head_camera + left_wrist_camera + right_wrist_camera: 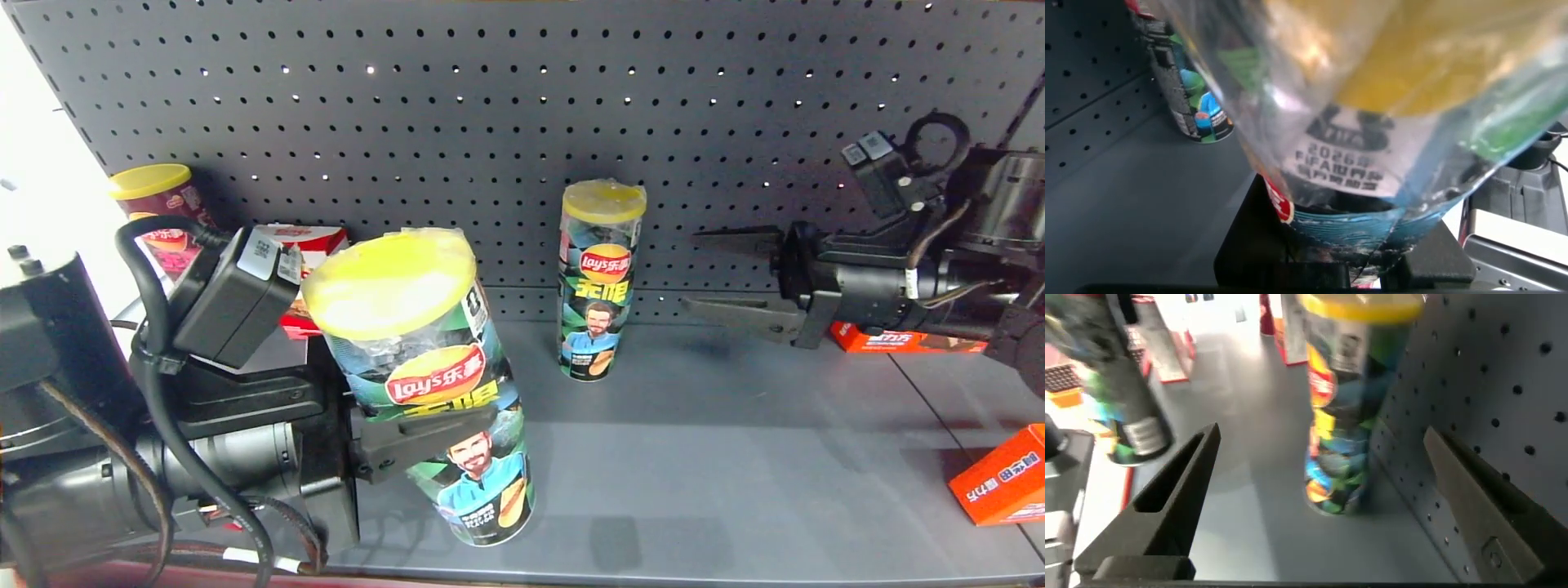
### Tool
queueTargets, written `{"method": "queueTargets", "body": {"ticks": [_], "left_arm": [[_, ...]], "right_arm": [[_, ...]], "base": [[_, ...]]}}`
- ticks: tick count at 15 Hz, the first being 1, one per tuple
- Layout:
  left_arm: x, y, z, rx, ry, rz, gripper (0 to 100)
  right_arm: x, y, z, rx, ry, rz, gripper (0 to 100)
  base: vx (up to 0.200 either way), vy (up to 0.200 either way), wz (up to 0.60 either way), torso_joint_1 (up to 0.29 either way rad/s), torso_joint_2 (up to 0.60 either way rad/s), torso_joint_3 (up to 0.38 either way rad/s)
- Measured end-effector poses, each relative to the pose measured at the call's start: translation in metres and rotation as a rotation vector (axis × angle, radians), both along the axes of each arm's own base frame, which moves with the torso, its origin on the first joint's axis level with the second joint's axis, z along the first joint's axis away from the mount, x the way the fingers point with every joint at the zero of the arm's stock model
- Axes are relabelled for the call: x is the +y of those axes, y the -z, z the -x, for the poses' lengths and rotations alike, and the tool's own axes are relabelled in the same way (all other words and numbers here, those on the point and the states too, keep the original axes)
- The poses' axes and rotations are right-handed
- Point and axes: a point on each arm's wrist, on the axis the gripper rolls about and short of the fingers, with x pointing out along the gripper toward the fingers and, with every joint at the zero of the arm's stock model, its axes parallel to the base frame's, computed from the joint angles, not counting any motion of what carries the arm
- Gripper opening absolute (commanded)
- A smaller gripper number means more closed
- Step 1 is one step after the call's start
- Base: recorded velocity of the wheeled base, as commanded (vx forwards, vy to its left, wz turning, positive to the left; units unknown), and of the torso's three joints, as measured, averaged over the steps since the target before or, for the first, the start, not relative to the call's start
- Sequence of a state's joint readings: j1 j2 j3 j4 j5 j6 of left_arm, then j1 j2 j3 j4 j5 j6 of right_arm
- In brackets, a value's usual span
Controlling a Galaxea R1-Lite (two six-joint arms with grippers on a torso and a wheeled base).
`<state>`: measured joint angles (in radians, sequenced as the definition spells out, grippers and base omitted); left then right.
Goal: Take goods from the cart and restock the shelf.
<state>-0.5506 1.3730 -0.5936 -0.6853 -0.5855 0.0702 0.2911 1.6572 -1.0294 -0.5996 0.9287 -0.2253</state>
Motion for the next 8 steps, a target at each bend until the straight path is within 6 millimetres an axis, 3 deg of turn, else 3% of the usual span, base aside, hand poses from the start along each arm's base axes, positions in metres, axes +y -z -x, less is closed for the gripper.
{"method": "queueTargets", "body": {"ticks": [8], "left_arm": [[-0.001,0.001,-0.009,0.010,-0.017,-0.001,0]], "right_arm": [[0.029,0.032,-0.049,0.053,-0.036,0.017,100]], "base": [[0.000,0.000,0.00,0.000,0.00,0.000]]}}
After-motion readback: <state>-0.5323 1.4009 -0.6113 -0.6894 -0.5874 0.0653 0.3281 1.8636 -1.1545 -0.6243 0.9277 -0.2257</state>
